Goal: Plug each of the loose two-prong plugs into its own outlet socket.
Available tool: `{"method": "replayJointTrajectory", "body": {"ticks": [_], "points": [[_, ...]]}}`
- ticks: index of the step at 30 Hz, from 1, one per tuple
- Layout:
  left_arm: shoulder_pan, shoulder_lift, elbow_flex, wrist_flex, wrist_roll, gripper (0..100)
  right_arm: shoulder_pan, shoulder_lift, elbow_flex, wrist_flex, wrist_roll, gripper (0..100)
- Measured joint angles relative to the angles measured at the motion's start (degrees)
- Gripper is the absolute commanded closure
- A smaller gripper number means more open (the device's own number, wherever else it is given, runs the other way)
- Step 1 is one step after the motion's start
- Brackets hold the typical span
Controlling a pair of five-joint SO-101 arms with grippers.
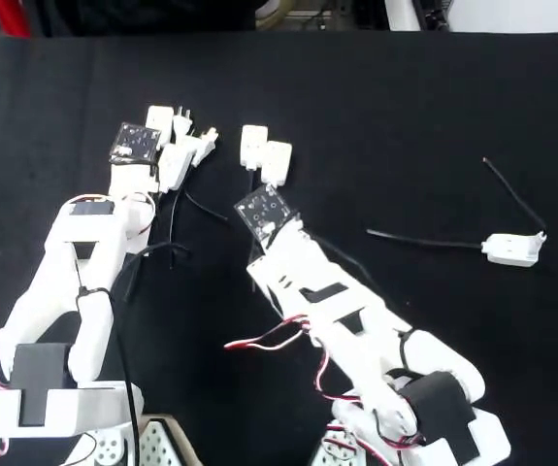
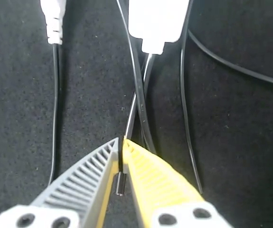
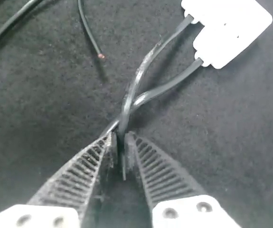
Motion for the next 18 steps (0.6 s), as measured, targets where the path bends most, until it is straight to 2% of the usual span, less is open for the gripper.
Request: {"method": "replayJointTrajectory", "body": {"ticks": [3,6,12,15,18], "points": [[0.0,0.0,0.0,0.0,0.0,97,0.0,0.0,-2.1,4.3,0.0,98.7],[0.0,0.0,0.0,0.0,0.0,97,0.0,-1.9,-2.5,7.6,3.5,98.7],[0.0,0.0,0.0,0.0,0.0,97,-2.0,-14.5,4.3,10.5,6.9,98.7],[0.0,0.0,0.0,0.0,0.0,97,-2.0,-23.8,6.7,18.4,7.5,98.7],[0.0,0.0,0.0,0.0,0.0,97,-2.1,-34.9,6.7,31.5,8.8,98.7]]}}
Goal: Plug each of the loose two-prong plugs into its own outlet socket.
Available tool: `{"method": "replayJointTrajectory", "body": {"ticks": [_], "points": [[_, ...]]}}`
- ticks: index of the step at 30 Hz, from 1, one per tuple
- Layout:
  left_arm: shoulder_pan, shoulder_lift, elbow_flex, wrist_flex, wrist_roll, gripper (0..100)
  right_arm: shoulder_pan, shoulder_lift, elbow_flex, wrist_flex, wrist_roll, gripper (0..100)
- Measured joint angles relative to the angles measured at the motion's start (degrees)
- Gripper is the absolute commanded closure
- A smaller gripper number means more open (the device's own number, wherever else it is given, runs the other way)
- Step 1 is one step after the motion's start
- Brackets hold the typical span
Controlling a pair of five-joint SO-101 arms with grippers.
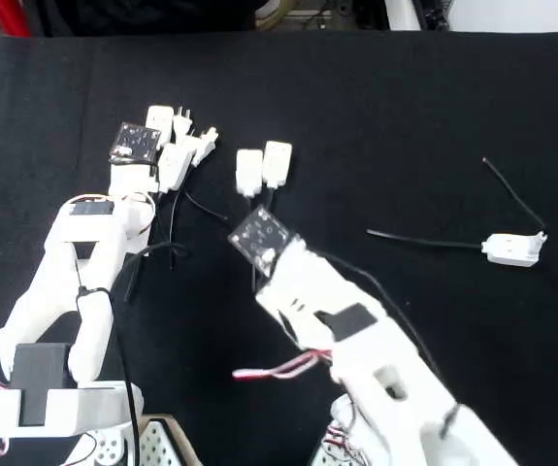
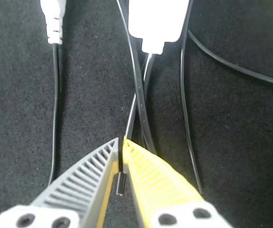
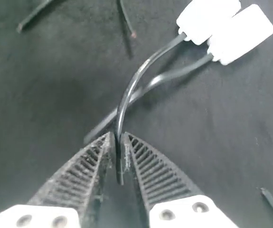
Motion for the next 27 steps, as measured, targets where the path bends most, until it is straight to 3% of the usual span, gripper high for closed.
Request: {"method": "replayJointTrajectory", "body": {"ticks": [4,7,12,21,27], "points": [[0.0,0.0,0.0,0.0,0.0,97,0.0,-14.9,-2.6,18.3,3.7,98.4],[0.0,0.0,0.0,0.0,0.0,97,0.0,-23.2,-2.8,25.8,4.0,98.3],[0.7,0.0,0.0,0.0,1.1,97,-3.2,-28.2,-0.1,29.2,2.7,98.6],[4.7,-7.3,0.8,3.7,7.1,97,-22.5,-39.0,1.9,32.9,1.2,98.7],[8.6,-15.0,5.4,3.8,9.8,97,-25.3,-45.5,2.5,34.9,0.8,98.7]]}}
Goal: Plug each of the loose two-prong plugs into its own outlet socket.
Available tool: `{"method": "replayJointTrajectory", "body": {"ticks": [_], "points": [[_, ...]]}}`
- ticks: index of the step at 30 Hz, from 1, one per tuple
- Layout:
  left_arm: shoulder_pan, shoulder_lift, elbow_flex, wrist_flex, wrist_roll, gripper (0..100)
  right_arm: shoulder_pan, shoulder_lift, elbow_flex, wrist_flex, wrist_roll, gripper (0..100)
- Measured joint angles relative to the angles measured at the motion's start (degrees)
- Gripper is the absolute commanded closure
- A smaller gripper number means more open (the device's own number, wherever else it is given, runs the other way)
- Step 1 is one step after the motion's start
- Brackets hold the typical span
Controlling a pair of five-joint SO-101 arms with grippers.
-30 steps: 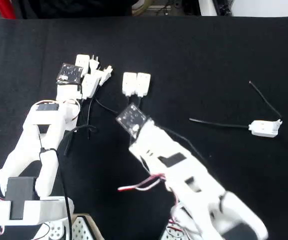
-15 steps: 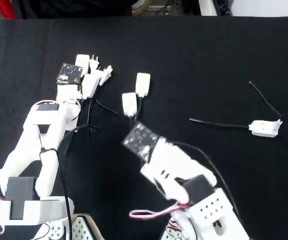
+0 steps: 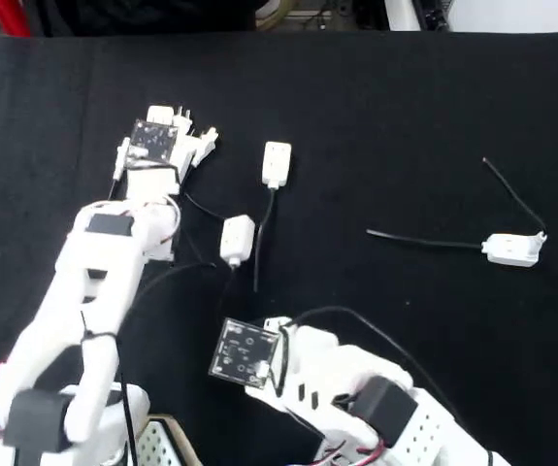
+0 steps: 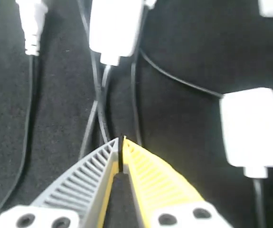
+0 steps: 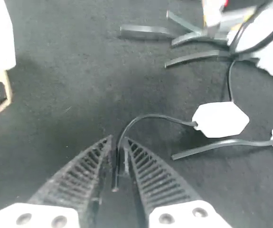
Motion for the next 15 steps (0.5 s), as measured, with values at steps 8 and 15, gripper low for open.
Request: {"method": "replayJointTrajectory", "body": {"ticks": [8,15], "points": [[5.1,-10.7,8.4,0.7,0.9,71,1.5,-2.0,1.9,1.3,-5.9,97.2],[5.7,-18.1,15.7,1.6,5.0,62,4.3,-2.0,1.9,1.3,-7.0,69.8]]}}
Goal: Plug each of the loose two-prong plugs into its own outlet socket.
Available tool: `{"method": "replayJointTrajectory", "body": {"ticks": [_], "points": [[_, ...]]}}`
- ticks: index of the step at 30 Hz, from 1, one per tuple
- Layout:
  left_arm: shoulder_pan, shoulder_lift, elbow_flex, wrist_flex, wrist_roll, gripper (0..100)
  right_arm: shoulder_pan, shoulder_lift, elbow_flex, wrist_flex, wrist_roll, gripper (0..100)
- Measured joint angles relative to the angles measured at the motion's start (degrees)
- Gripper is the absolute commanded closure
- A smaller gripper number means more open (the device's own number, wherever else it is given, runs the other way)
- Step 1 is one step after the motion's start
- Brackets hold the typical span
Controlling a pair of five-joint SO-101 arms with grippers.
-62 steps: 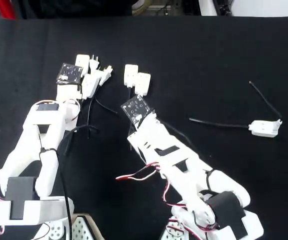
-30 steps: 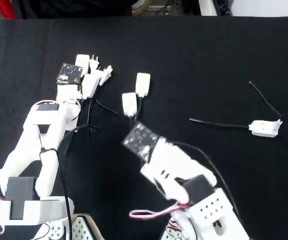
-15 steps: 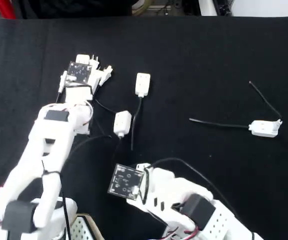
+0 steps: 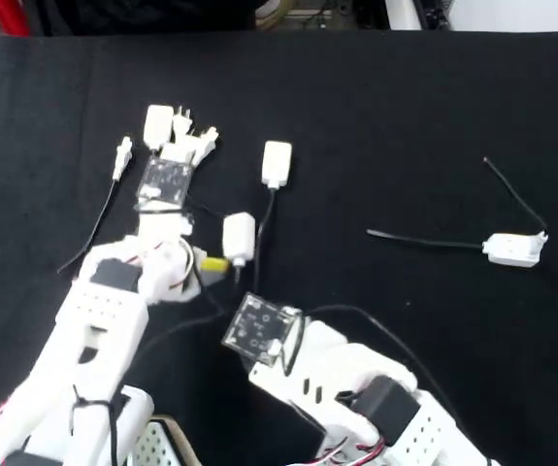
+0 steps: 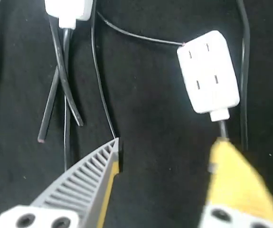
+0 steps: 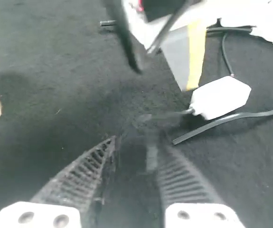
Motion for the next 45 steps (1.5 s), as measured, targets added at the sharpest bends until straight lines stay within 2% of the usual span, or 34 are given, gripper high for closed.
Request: {"method": "replayJointTrajectory", "body": {"ticks": [6,10,13,18,20,26,28,30,40,45], "points": [[0.5,-7.8,4.0,-1.1,6.9,62,0.2,0.0,0.0,0.0,0.0,75.6],[3.3,-10.9,8.9,-8.0,7.8,63,1.3,0.0,-2.1,1.5,0.0,82.4],[7.1,-11.2,11.1,-12.0,7.8,63,8.1,-0.1,-6.8,3.6,0.0,87.3],[8.6,-10.4,11.3,-13.7,7.7,63,25.1,-0.3,-10.8,3.1,-0.1,86.8],[8.8,-8.0,11.3,-14.4,6.9,63,27.8,-0.3,-10.8,1.8,-0.1,86.9],[8.8,5.0,9.7,-17.2,6.2,63,29.6,-0.3,-10.8,0.1,-0.1,87.0],[8.8,10.3,6.7,-16.0,6.0,65,31.3,-0.3,-10.8,0.1,-0.1,86.9],[8.8,14.8,3.6,-13.6,5.5,71,32.7,-0.3,-10.8,0.1,-0.1,86.8],[9.4,17.9,-0.2,-2.6,-9.7,98,34.0,-0.3,-10.8,-1.1,-0.1,86.9],[8.0,17.2,-0.2,3.4,-14.8,97,34.1,-0.3,-10.8,-1.9,-0.1,87.1]]}}
